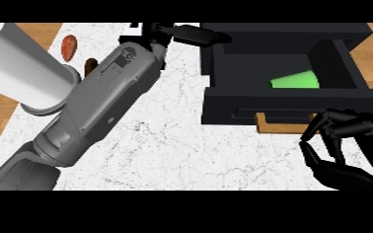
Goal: Pick up the cup, place it into the drawer and close the drawer
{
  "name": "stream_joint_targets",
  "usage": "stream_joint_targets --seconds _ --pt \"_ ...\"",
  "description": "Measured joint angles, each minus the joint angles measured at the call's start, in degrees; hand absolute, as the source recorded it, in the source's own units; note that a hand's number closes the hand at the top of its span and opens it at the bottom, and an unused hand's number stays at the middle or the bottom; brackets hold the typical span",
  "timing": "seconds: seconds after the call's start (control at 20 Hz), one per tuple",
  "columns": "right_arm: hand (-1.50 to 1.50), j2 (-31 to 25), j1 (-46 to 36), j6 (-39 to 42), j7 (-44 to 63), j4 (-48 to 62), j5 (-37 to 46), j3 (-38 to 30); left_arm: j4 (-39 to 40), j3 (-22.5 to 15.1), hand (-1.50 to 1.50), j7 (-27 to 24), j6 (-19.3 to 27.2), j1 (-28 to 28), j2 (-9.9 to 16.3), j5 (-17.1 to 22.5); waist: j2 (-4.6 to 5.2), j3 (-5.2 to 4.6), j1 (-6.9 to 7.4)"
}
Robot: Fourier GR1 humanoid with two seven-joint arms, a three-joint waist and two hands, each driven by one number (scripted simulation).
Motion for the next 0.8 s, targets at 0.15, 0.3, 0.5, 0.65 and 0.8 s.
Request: stream_joint_targets --seconds 0.15,0.3,0.5,0.65,0.8 --pt "1.5 1.3 -1.09 -2.34 0.41 1.24 5.07 2.31 -6.7 0.43 -1.5 1.63 0.35 4.72 3.06 -0.23 -0.1 0.0 0.56" --pt "1.5 1.92 -2.63 -4.56 -1.73 5.05 11.2 4.79 -10.94 1.78 -1.5 2.62 -1.15 8.56 6.44 0.12 0.01 0.01 0.79" --pt "1.5 1.69 -5.52 -7.32 -3.87 10.59 20.08 8.92 -17.31 2.93 -1.5 3.5 -2.6 14.33 9.96 0.67 0.05 0.01 1.36" --pt "1.5 0.36 -7.29 -8.83 -5.41 15.11 26.93 12.02 -20.99 3.53 -1.5 3.91 -3.21 17.93 11.82 0.83 0.11 0.02 1.56" --pt "1.5 0.04 -9.58 -11.54 -6.93 21.26 33.47 14.89 -25.04 4.31 -1.5 4.29 -3.99 22.2 14.16 1.17 0.15 0.02 1.94"
